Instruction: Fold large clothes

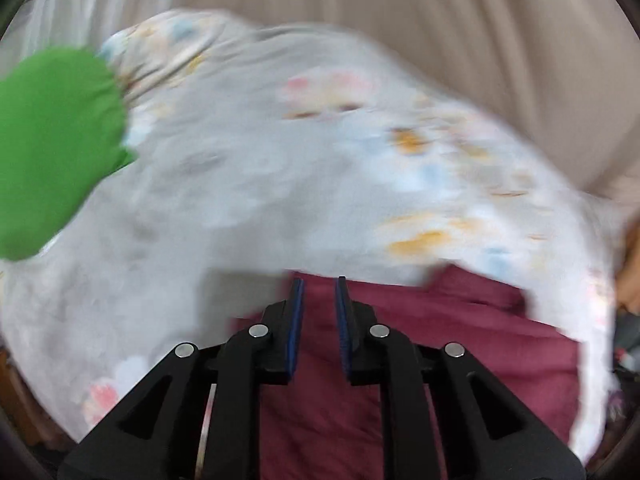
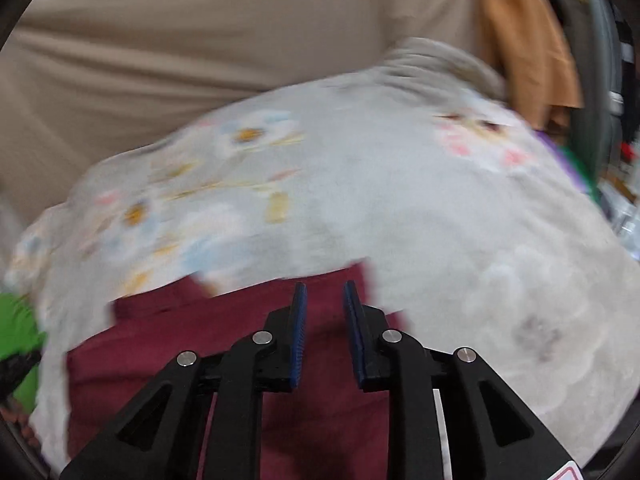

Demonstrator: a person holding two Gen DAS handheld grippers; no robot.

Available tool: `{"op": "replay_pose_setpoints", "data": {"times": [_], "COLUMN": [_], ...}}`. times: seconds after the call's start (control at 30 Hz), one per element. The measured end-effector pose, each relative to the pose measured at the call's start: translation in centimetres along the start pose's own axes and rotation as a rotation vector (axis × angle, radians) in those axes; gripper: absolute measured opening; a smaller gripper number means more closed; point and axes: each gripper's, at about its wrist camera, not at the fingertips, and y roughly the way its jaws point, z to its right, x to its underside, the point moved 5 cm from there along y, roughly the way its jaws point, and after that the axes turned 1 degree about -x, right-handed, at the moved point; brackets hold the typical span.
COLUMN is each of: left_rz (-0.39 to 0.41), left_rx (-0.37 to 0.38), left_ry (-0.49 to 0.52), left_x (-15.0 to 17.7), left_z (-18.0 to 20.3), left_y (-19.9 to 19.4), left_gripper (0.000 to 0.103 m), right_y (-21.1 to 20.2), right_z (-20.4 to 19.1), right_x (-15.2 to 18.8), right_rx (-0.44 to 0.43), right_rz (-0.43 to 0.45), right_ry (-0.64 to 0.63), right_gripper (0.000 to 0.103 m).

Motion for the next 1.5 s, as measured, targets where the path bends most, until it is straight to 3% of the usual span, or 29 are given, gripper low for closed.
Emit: {"op": "replay_pose_setpoints", "data": {"times": [0.1,0.13,0.2,0.27,0.37,0.43,0.5,0.53,0.57,0.6,0.67,0.77,0.87,0.93,1.03,1.13,1.2,1.27,1.33,1.5], "left_rz": [-0.118,-0.152,-0.222,-0.3,-0.298,-0.287,-0.286,-0.285,-0.293,-0.303,-0.319,-0.263,-0.182,-0.172,-0.248,-0.294,-0.293,-0.299,-0.299,-0.3], "left_rx": [0.168,0.188,0.192,0.182,0.146,0.103,0.063,0.047,0.066,0.11,0.165,0.097,0.12,0.102,0.108,0.072,0.054,0.08,0.093,0.117], "left_ry": [0.154,0.186,0.233,0.237,0.238,0.197,0.151,0.119,0.085,0.039,-0.038,-0.032,0.028,0.087,0.143,0.176,0.18,0.099,0.036,-0.048], "left_x": [4.0,5.6,8.7,11.7,13.3,13.0,12.8,12.8,12.9,13.0,13.3,11.5,8.2,6.7,6.5,7.4,7.7,7.5,7.3,6.8], "left_z": [6.8,8.4,10.1,10.0,7.7,5.3,2.8,1.1,0.0,-0.9,-2.2,-1.7,0.3,1.8,4.1,5.8,5.6,4.3,2.6,0.5], "left_y": [0.3,1.1,2.7,4.6,4.9,5.0,4.8,4.9,5.0,5.0,5.1,3.2,1.9,2.8,6.2,9.1,10.2,10.6,10.9,11.2], "left_gripper": [0.015,0.017,0.017,0.017,0.014,0.014,0.014,0.008,0.001,0.001,0.001,0.0,0.002,0.005,0.005,0.005,0.005,0.006,0.001,0.001], "right_y": [1.5,2.0,3.4,4.8,5.6,5.6,4.8,4.4,4.0,3.3,2.8,1.0,0.7,2.7,7.1,11.1,13.5,14.6,15.2,14.2], "right_z": [-8.7,-10.8,-13.9,-13.8,-9.4,-3.5,1.7,4.3,6.4,9.1,12.0,13.3,9.3,5.1,-2.4,-8.3,-9.9,-8.3,-4.0,8.6], "right_x": [4.6,6.1,9.6,12.0,12.1,11.0,10.3,9.9,9.8,9.8,9.9,7.8,3.5,1.9,1.9,4.1,5.0,4.4,2.5,-0.4], "right_rx": [-0.223,-0.264,-0.309,-0.272,-0.161,-0.07,0.021,0.077,0.107,0.149,0.194,0.278,0.137,0.016,-0.143,-0.222,-0.176,-0.148,-0.086,0.067], "right_rz": [-0.155,-0.192,-0.276,-0.333,-0.324,-0.306,-0.278,-0.271,-0.268,-0.267,-0.277,-0.237,-0.151,-0.169,-0.26,-0.354,-0.367,-0.347,-0.306,-0.244], "right_ry": [-0.195,-0.258,-0.38,-0.452,-0.409,-0.282,-0.194,-0.161,-0.126,-0.075,-0.017,0.045,0.03,-0.024,-0.128,-0.279,-0.369,-0.344,-0.226,0.066], "right_gripper": [0.013,0.013,0.011,0.01,0.007,0.0,0.0,0.0,0.0,0.0,0.0,0.002,0.002,0.003,0.004,0.004,0.001,0.0,0.0,0.0]}}
